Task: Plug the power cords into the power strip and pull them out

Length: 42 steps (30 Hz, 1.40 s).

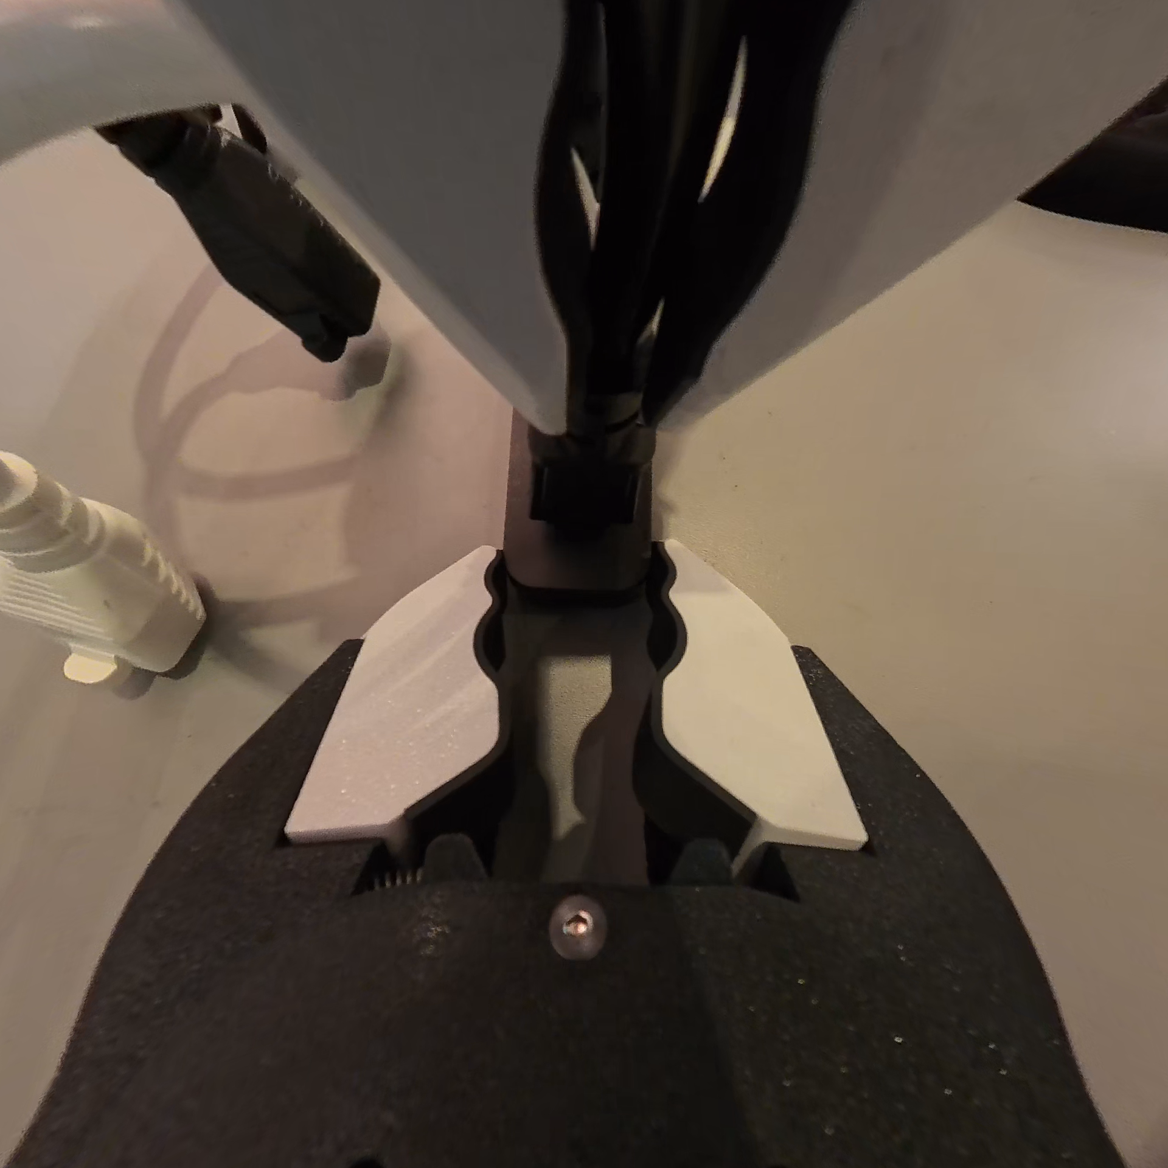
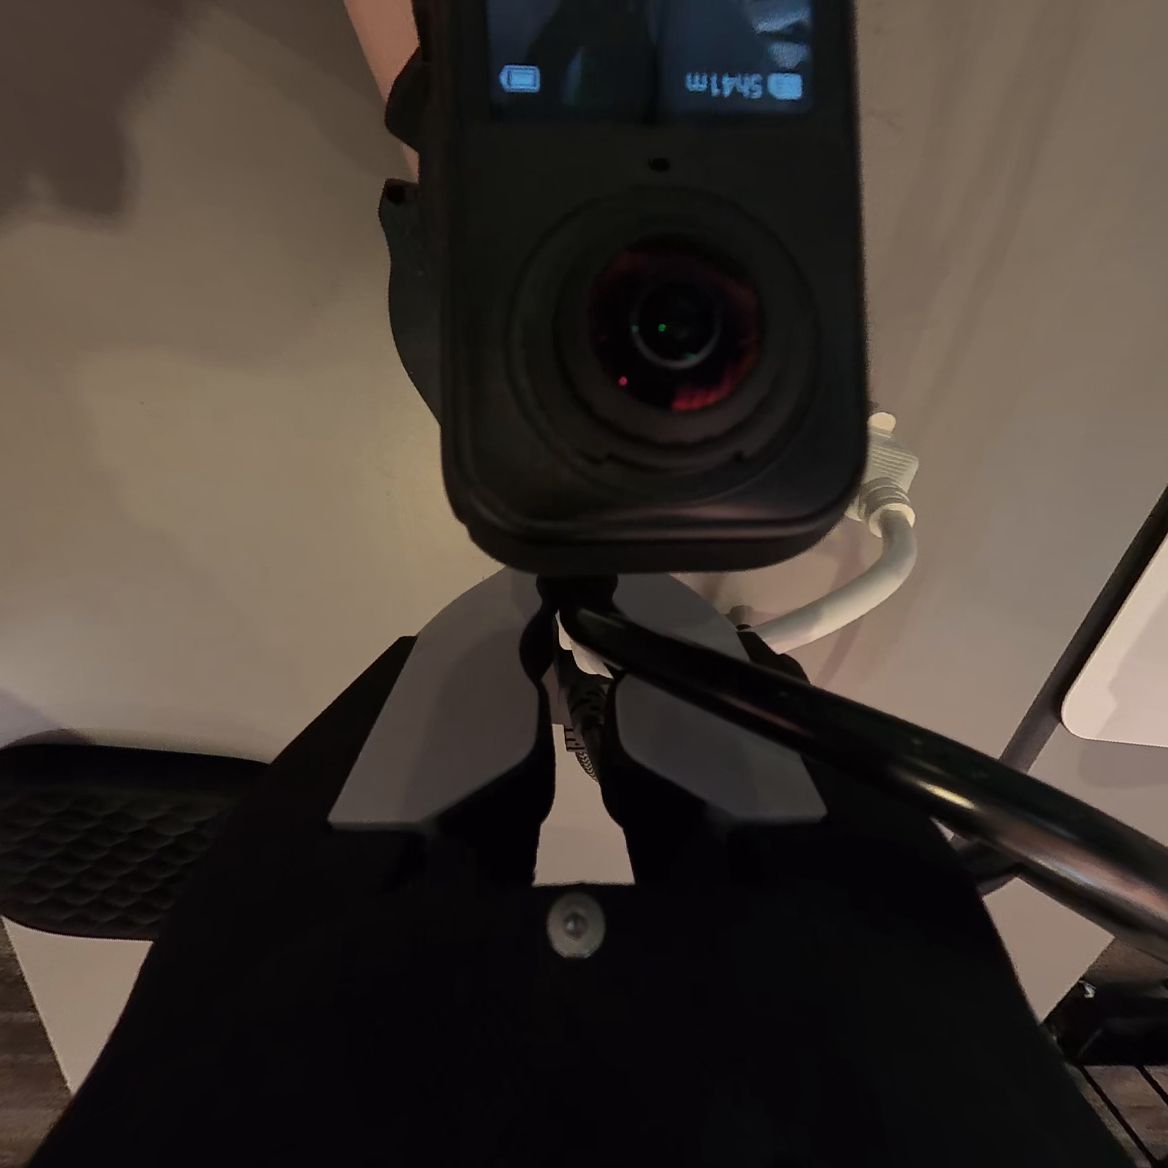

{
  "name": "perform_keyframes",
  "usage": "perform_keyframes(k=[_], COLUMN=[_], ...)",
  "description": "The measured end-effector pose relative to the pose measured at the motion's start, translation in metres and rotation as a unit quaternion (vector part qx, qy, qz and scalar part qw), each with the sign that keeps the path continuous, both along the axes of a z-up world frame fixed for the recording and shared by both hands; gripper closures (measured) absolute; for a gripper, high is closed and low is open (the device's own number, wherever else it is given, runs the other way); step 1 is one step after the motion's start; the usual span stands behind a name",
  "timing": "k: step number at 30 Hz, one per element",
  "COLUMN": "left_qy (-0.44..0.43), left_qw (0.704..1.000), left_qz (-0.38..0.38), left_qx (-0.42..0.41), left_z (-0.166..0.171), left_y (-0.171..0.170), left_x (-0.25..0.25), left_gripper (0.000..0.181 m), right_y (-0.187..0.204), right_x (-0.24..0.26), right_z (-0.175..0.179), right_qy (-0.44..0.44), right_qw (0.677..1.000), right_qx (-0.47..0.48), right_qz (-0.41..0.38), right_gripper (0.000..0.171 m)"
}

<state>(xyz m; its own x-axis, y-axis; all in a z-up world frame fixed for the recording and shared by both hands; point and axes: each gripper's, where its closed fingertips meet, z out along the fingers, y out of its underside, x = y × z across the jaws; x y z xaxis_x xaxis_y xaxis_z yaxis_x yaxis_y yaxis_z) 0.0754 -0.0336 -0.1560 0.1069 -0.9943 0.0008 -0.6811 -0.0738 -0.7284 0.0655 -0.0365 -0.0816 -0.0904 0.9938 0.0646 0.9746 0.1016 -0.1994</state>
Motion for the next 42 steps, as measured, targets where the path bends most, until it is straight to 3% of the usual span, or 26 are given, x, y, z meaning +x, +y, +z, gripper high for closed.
perform_keyframes(k=[23,42], left_qy=[0.001,0.0], left_qw=[1.0,1.0], left_qz=[-0.007,-0.01], left_qx=[0.0,0.0], left_z=[-0.0001,0.0], left_y=[-0.001,-0.0019], left_x=[0.0001,-0.0002], left_gripper=[0.139,0.138], right_y=[-0.0006,-0.0007], right_x=[0.0077,0.006], right_z=[0.0016,0.0017], right_qy=[-0.05,-0.01], right_qw=[0.998,0.999], right_qx=[-0.015,0.006], right_qz=[0.021,0.039], right_gripper=[0.158,0.157])
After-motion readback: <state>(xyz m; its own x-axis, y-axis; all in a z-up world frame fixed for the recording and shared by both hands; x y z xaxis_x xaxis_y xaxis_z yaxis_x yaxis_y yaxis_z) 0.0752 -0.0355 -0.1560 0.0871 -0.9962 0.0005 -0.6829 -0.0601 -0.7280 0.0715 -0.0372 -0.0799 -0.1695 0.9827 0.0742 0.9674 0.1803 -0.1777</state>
